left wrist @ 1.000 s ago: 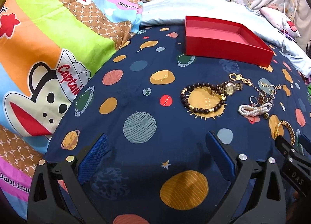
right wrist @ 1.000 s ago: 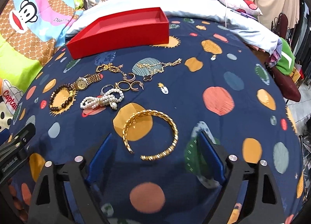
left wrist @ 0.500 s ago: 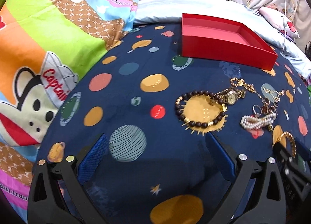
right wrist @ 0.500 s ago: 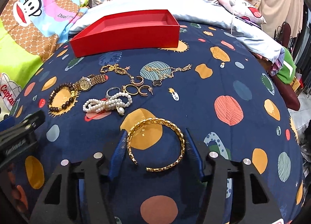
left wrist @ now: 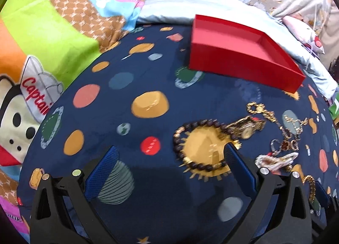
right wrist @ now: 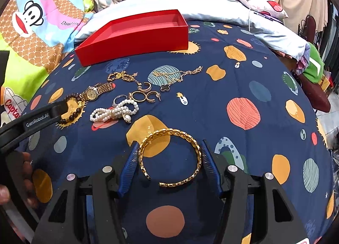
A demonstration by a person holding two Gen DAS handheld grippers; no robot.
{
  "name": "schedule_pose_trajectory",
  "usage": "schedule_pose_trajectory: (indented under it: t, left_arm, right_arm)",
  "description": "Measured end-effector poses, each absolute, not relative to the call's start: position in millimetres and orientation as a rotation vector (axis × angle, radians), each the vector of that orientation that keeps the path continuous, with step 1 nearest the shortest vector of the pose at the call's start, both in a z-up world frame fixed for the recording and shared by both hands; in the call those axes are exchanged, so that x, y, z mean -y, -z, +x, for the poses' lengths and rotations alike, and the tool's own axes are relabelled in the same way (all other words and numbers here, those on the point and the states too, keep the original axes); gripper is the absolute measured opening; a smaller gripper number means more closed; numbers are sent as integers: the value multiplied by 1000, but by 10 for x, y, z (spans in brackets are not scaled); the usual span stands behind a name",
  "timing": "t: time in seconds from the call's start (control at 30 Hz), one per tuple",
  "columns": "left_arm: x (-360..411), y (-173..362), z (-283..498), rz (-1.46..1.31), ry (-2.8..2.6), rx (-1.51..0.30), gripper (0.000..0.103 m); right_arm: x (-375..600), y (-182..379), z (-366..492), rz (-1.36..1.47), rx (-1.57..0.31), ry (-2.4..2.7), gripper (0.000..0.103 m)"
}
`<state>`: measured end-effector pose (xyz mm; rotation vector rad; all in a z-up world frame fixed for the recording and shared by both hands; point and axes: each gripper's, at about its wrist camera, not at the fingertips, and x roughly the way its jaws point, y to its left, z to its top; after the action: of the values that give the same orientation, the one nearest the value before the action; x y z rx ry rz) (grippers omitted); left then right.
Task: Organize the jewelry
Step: 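Grasp the dark bead bracelet with the left tool while the right tool reaches the gold bangle, then grasp the gold bangle with the right tool while the left tool carries the bead bracelet to the red tray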
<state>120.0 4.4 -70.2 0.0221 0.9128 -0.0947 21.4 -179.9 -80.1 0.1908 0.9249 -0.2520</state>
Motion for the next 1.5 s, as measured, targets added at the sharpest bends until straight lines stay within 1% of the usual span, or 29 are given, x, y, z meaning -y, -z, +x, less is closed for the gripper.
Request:
schedule_pose_trajectory:
  t: [0.13,0.17,0.23,0.3,0.37,0.43,0.47,0.5,0.53,0.57,0.63,0.7,1.03,1.5]
  left_arm:
    - [19,736,1255,60,87,-913,98]
    - [-5,741,1281,55,81,-916,96]
    - [-47,772,1329,60,74,-929,81]
    - [-81,818,1367,58,78,-938,79]
    - [-74,813,1368,67,85,-928,75]
    - [-46,802,1364,71,102,-919,62]
    - [-23,797,1356,76,112,-915,58]
    - [-1,790,1348,81,124,-911,50]
    - [15,784,1350,84,133,-909,39]
    - [33,774,1348,88,145,-908,33]
    - [39,761,1335,82,166,-914,15]
    - [28,752,1333,70,184,-922,7]
    - [22,529,1118,45,227,-885,7]
    - [-98,-296,519,9,299,-730,7]
  right_arm:
    - [1810,800,212,196,-925,251,57]
    - [1815,800,212,197,-926,250,57]
    - [1810,799,211,197,-925,250,57]
    - [1815,799,214,201,-925,249,57]
    - [1810,800,217,201,-925,245,57]
    - [1801,801,221,198,-927,242,57]
    - [1796,800,222,199,-927,240,57]
    - [1794,797,221,199,-928,238,57]
    - [1789,795,221,199,-928,236,57]
    - [1784,792,219,199,-928,234,57]
    - [1780,787,213,200,-927,230,57]
    - [1769,779,205,199,-926,227,57]
    - [1707,656,136,185,-905,209,57]
    - [1616,37,-85,173,-793,150,57]
